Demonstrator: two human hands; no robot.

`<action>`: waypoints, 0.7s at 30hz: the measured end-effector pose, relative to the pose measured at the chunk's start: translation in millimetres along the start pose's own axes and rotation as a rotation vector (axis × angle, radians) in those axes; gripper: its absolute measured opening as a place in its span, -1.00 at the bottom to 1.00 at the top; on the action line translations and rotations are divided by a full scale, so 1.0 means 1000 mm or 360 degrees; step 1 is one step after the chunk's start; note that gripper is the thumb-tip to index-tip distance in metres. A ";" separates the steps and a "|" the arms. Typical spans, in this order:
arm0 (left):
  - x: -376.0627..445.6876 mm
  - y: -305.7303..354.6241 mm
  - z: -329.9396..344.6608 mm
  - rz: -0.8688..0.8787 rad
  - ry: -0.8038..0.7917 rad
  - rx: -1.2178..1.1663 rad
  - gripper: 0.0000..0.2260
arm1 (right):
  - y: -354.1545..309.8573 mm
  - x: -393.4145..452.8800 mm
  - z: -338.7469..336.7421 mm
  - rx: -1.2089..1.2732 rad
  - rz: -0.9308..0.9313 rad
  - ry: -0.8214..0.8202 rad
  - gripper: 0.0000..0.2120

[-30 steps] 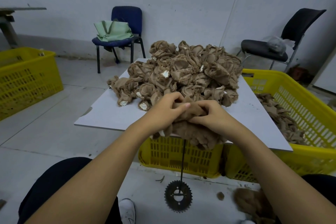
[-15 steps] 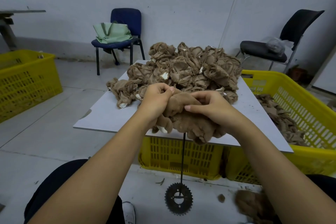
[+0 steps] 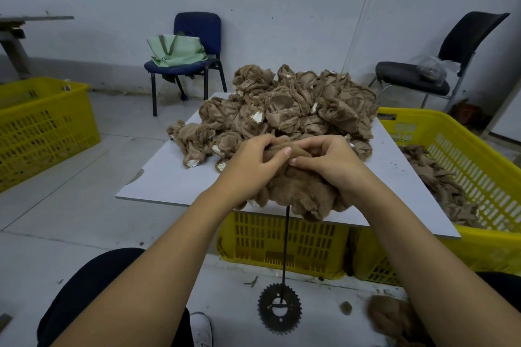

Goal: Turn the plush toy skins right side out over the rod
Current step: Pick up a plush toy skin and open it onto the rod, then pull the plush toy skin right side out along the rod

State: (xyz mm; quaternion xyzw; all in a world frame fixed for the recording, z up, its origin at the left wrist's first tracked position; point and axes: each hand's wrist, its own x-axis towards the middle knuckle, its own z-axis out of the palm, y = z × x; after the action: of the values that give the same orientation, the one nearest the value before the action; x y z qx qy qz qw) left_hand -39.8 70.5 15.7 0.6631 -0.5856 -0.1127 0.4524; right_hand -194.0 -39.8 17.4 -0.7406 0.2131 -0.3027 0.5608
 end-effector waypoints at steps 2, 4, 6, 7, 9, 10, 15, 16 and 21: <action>0.001 -0.001 -0.002 0.0001 0.0023 -0.0055 -0.71 | -0.002 0.002 0.001 0.0011 0.0003 -0.0001 -0.79; 0.002 -0.003 -0.001 -0.0023 0.0029 -0.0101 -0.74 | -0.002 0.005 0.001 -0.0010 0.0039 -0.0018 -0.80; 0.003 -0.005 0.001 -0.0073 -0.0035 -0.0124 -0.73 | -0.003 0.007 0.000 -0.0015 0.0146 -0.0041 -0.79; 0.004 -0.006 0.003 -0.0099 -0.0089 -0.0125 -0.72 | -0.003 0.008 0.000 0.0010 0.0225 -0.0054 -0.77; 0.005 -0.009 0.008 -0.0152 -0.0165 -0.0105 -0.70 | -0.001 0.010 -0.001 0.0065 0.0379 -0.0067 -0.66; 0.005 -0.010 0.010 -0.0173 -0.0176 -0.0080 -0.67 | 0.000 0.011 -0.001 0.0095 0.0448 -0.0067 -0.60; 0.005 -0.009 0.015 -0.0222 -0.0115 -0.0007 -0.60 | 0.005 0.008 -0.005 0.0467 0.0686 -0.0164 -0.55; 0.006 -0.009 0.015 -0.0227 -0.0066 -0.0012 -0.59 | 0.004 0.008 -0.009 0.0489 0.0684 -0.0199 -0.57; 0.005 -0.006 0.010 -0.0199 0.0035 -0.0106 -0.59 | -0.005 0.012 -0.017 0.0437 0.0580 -0.0263 -0.58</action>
State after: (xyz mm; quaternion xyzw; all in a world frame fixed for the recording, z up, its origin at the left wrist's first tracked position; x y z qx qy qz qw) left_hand -41.2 60.5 7.9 0.6842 -0.5340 -0.1529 0.4726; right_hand -196.9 -58.2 27.4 -0.6289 0.2535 -0.1609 0.7172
